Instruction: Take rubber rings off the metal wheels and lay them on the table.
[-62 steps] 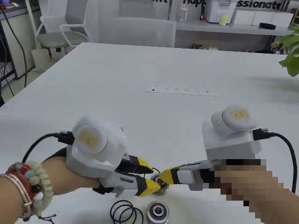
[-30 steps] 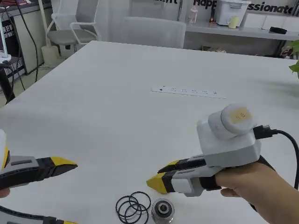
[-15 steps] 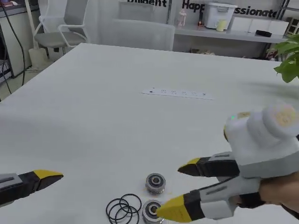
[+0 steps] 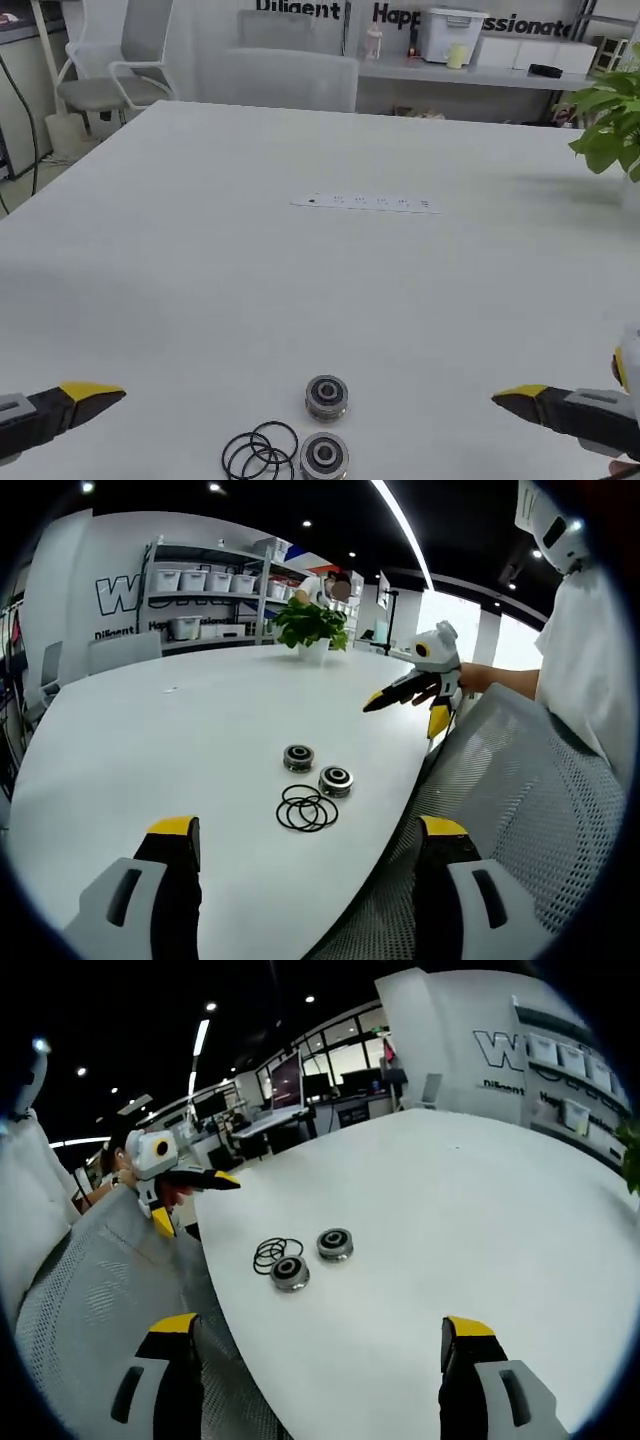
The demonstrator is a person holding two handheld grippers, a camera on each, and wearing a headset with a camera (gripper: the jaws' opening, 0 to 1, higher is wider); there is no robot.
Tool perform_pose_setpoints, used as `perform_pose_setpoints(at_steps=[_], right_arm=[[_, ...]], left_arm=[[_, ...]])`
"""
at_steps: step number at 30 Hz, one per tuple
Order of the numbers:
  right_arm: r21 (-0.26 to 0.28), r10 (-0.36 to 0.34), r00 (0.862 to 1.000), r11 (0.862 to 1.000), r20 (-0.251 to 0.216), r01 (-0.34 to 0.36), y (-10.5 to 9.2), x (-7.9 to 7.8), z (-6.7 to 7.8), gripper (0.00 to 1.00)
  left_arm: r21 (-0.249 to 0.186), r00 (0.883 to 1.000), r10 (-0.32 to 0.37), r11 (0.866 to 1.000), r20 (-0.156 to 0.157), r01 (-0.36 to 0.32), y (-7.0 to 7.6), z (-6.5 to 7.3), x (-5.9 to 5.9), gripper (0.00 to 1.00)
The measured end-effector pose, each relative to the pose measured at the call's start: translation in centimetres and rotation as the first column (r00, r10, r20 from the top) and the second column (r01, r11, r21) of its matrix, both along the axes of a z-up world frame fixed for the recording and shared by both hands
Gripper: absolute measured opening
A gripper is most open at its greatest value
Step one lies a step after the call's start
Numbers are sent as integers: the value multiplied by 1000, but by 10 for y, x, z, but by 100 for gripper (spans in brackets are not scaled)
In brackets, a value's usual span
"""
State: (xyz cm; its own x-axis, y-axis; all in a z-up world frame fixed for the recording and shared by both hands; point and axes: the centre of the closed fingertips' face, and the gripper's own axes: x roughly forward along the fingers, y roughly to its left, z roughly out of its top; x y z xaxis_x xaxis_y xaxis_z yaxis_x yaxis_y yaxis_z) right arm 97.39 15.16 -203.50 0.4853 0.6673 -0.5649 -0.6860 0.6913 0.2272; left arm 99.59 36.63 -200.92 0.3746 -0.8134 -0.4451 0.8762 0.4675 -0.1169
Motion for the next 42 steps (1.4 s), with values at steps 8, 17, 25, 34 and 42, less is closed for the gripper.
perform_pose_setpoints(at_steps=[8,17,25,34,42], right_arm=[[23,-73,997,997,-37,74,-8,-14,-10,99],[6,-94,993,996,-65,94,-9,-25,-21,99],[-5,-125,990,992,-65,125,-13,-24,-23,95],[4,-158,986,987,-61,158,-17,-25,-24,94],[-20,-158,985,987,-63,157,-19,-28,-28,91]], left_arm=[[4,1000,13,1000,-27,-13,1,-4,0,91],[31,999,18,999,-35,-16,4,-9,-2,92],[50,999,18,999,-45,-16,6,-13,-4,91],[38,997,36,999,-62,-34,9,-14,-5,89],[43,994,57,998,-90,-53,14,-19,-7,87]])
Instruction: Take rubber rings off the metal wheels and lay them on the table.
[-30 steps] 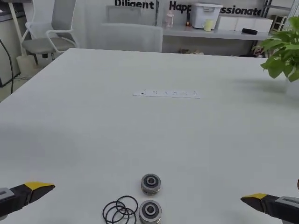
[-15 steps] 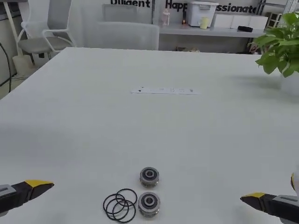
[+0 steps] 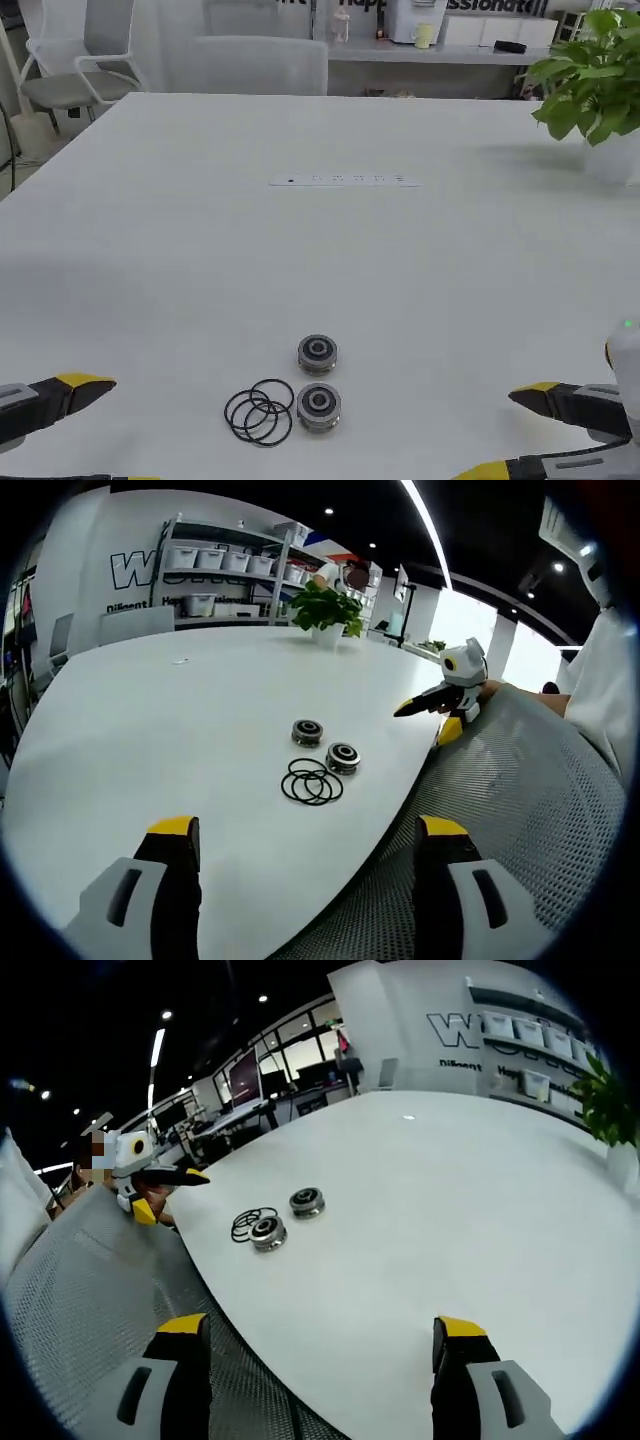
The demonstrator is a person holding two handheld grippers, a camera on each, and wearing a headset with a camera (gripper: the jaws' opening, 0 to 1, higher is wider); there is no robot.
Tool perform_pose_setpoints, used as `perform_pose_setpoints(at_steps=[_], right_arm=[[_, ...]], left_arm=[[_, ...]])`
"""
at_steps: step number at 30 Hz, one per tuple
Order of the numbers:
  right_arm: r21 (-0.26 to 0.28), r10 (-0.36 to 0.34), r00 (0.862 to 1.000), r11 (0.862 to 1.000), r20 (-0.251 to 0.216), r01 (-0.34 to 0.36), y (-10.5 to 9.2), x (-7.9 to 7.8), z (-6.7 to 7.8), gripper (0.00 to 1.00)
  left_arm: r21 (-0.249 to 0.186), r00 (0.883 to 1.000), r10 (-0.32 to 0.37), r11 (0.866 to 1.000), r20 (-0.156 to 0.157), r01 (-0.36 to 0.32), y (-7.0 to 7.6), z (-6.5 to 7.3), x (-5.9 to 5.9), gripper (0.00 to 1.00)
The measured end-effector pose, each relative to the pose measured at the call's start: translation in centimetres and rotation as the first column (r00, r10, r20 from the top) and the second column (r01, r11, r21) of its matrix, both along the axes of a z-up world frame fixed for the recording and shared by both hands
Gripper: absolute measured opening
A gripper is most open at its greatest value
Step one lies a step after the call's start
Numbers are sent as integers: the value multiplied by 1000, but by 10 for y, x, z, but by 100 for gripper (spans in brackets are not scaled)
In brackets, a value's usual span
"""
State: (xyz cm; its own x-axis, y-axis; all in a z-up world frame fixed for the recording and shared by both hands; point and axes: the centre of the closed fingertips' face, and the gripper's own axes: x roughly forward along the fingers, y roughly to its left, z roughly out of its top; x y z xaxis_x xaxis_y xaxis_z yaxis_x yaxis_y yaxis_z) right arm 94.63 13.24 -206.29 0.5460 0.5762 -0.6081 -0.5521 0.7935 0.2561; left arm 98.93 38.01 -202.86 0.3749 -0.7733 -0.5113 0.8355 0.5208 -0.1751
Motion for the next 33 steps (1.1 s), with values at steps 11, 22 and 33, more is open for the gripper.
perform_pose_setpoints(at_steps=[11,22,33], right_arm=[[1,4,1000,1000,-28,-4,2,-5,-3,85],[-4,6,999,1000,-45,-6,1,-8,-5,79],[27,5,997,1000,-79,-2,4,-12,-8,73]], left_arm=[[37,1000,28,999,-12,-27,9,-7,0,85],[15,997,61,998,-42,-60,11,-9,2,83],[-1,992,117,993,-48,-118,15,-8,7,79]])
